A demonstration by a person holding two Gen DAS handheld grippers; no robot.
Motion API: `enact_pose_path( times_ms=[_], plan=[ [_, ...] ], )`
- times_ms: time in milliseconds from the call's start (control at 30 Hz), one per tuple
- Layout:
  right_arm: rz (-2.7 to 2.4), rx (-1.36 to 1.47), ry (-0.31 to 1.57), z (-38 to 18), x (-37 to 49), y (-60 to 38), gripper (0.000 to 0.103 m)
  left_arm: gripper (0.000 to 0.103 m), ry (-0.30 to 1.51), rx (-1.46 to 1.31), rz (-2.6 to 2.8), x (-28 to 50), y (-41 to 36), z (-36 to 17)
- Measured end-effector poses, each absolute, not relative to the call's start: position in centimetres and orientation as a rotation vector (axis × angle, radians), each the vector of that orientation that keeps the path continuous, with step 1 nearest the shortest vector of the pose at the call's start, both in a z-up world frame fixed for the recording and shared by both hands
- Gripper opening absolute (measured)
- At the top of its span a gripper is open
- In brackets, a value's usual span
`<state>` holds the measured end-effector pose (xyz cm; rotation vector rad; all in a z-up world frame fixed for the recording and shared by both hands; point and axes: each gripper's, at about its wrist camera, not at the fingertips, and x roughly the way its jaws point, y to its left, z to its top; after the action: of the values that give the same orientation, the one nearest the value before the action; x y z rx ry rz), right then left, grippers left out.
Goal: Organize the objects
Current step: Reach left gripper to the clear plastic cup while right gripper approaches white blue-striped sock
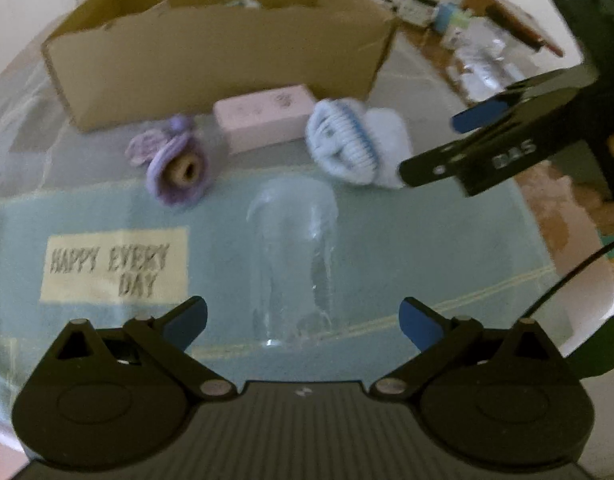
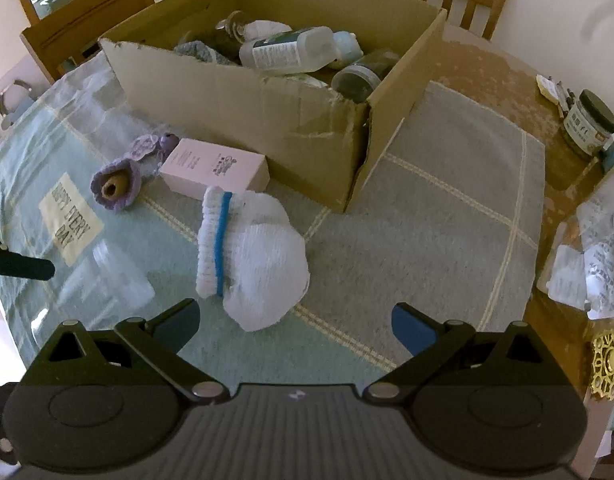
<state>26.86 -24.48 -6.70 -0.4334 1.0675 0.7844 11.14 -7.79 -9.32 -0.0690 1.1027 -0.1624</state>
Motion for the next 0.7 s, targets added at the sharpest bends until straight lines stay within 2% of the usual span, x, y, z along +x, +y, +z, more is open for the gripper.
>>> enact_pose_path(
  times_ms=[700],
  plan=[
    [0.813, -0.443, 1.079, -7.1, 26.4, -22.5, 0.103, 0.102, 1.116, -0.077, 0.066, 10.1, 0.0, -9.9]
  ],
)
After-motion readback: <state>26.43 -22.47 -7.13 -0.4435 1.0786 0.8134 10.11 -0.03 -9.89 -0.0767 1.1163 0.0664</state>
